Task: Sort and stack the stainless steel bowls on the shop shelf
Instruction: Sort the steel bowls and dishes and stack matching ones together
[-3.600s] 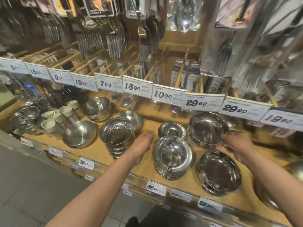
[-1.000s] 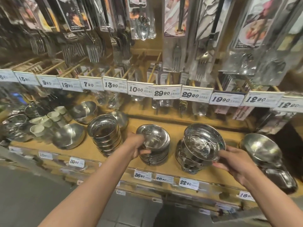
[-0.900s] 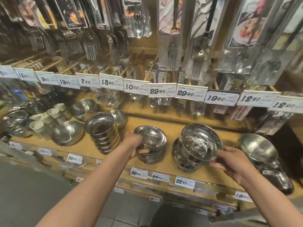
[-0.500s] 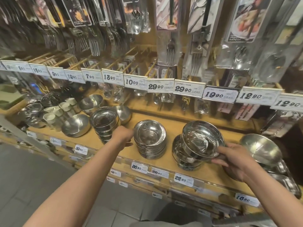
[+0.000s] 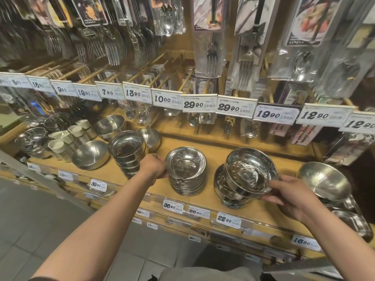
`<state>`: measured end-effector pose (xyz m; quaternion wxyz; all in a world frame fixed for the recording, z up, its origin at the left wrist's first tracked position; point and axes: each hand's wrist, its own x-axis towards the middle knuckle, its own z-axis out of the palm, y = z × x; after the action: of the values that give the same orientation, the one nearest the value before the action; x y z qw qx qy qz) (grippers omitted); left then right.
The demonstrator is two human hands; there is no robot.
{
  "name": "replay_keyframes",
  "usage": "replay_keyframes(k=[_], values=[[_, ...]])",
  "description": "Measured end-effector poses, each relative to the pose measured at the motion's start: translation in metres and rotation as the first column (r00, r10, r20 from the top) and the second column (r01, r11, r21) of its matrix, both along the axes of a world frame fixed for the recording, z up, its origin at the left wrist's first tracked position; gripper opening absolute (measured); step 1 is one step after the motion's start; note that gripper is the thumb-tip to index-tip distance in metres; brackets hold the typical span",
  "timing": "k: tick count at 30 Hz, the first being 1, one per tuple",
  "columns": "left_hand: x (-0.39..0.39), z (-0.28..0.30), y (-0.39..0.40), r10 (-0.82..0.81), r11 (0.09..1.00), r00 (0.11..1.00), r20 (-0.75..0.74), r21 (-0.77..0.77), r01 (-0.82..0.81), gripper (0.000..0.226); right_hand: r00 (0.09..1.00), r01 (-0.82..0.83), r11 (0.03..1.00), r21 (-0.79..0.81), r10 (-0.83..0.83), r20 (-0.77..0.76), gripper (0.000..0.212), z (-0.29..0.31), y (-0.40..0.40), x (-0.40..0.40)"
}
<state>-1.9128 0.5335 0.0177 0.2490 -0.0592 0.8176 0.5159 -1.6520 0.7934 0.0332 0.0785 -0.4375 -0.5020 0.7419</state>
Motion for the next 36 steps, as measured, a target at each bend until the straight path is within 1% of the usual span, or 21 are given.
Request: replay_keyframes(k=[4,6,10,12,13,14,15,16,17,18,19,20,22,24,26,29,32,33,35,36], values=[[-0.001,-0.001,-0.001,-0.016,1.000,1.000,0.001,-0.010,0.016,0.021,1.000,0.019,1.000,-0.001,-0.019,0.004,0.008,0.000,-0.003,-0.004],[0.000,-0.002,-0.001,-0.041,0.998,0.999,-0.020,-0.046,0.040,0.020,0.999,0.031,1.000,-0.003,-0.031,0.016,0.013,-0.001,-0.004,-0.004],[0.000,-0.008,-0.002,-0.060,0.998,0.998,-0.017,-0.025,0.059,0.027,0.998,0.051,0.998,-0.024,-0.050,0.028,0.020,-0.003,-0.004,-0.004],[-0.001,-0.005,-0.003,-0.059,0.998,0.998,0.003,-0.009,0.059,0.024,0.998,0.050,0.999,-0.001,-0.050,0.044,0.018,0.000,-0.002,-0.005],[-0.001,-0.002,-0.004,-0.066,0.997,0.998,-0.023,-0.045,0.065,0.020,0.997,0.049,0.999,0.018,-0.050,0.051,0.016,0.001,0.000,-0.007],[0.000,0.002,-0.004,-0.084,0.990,0.992,-0.094,-0.124,0.073,0.017,0.997,0.048,0.998,0.040,-0.051,0.058,0.014,0.003,0.002,-0.009],[0.000,0.007,-0.003,-0.119,0.972,0.973,-0.198,-0.224,0.073,0.018,0.996,0.045,0.997,0.060,-0.049,0.068,0.012,0.005,0.003,-0.011],[0.001,0.013,-0.001,-0.165,0.952,0.934,-0.317,-0.300,0.066,0.020,0.996,0.031,0.996,0.081,-0.038,0.086,0.013,0.006,0.006,-0.014],[0.005,0.021,0.003,-0.202,0.946,0.884,-0.422,-0.317,0.065,0.020,0.994,0.008,0.995,0.098,-0.019,0.105,0.015,0.006,0.009,-0.018],[0.011,0.029,0.008,-0.227,0.953,0.840,-0.493,-0.290,0.087,0.019,0.993,-0.021,0.993,0.114,0.007,0.121,0.017,0.006,0.012,-0.021],[0.018,0.036,0.015,-0.241,0.962,0.816,-0.525,-0.242,0.128,0.016,0.990,-0.052,0.991,0.125,0.035,0.137,0.018,0.005,0.015,-0.025],[0.028,0.042,0.023,-0.250,0.967,0.819,-0.516,-0.178,0.183,0.012,0.985,-0.081,0.987,0.137,0.058,0.161,0.019,0.002,0.018,-0.028],[0.049,0.043,0.040,-0.313,0.948,0.856,-0.411,-0.082,0.308,0.009,0.970,-0.150,0.976,0.155,0.115,0.213,0.022,-0.002,0.024,-0.034],[0.068,0.035,0.056,-0.398,0.914,0.863,-0.312,-0.055,0.402,0.009,0.956,-0.216,0.963,0.161,0.176,0.233,0.025,-0.009,0.030,-0.039],[0.083,0.023,0.066,-0.445,0.893,0.853,-0.273,-0.061,0.447,0.009,0.950,-0.243,0.955,0.168,0.200,0.241,0.022,-0.014,0.034,-0.041],[0.099,0.004,0.069,-0.472,0.881,0.845,-0.252,-0.108,0.460,0.015,0.950,-0.246,0.951,0.186,0.198,0.243,0.017,-0.019,0.036,-0.038],[0.104,-0.002,0.072,-0.464,0.885,0.861,-0.208,-0.073,0.459,0.022,0.932,-0.314,0.924,0.219,0.255,0.258,0.019,-0.010,0.033,-0.033],[0.104,0.002,0.074,-0.446,0.893,0.876,-0.185,-0.033,0.448,0.023,0.919,-0.356,0.904,0.237,0.292,0.264,0.020,-0.005,0.032,-0.031],[0.101,0.012,0.081,-0.401,0.902,0.914,-0.066,0.144,0.407,0.024,0.885,-0.443,0.856,0.265,0.370,0.282,0.022,0.008,0.030,-0.030],[0.098,0.018,0.083,-0.402,0.896,0.915,-0.013,0.200,0.396,0.028,0.868,-0.479,0.832,0.281,0.402,0.291,0.024,0.015,0.029,-0.029]])
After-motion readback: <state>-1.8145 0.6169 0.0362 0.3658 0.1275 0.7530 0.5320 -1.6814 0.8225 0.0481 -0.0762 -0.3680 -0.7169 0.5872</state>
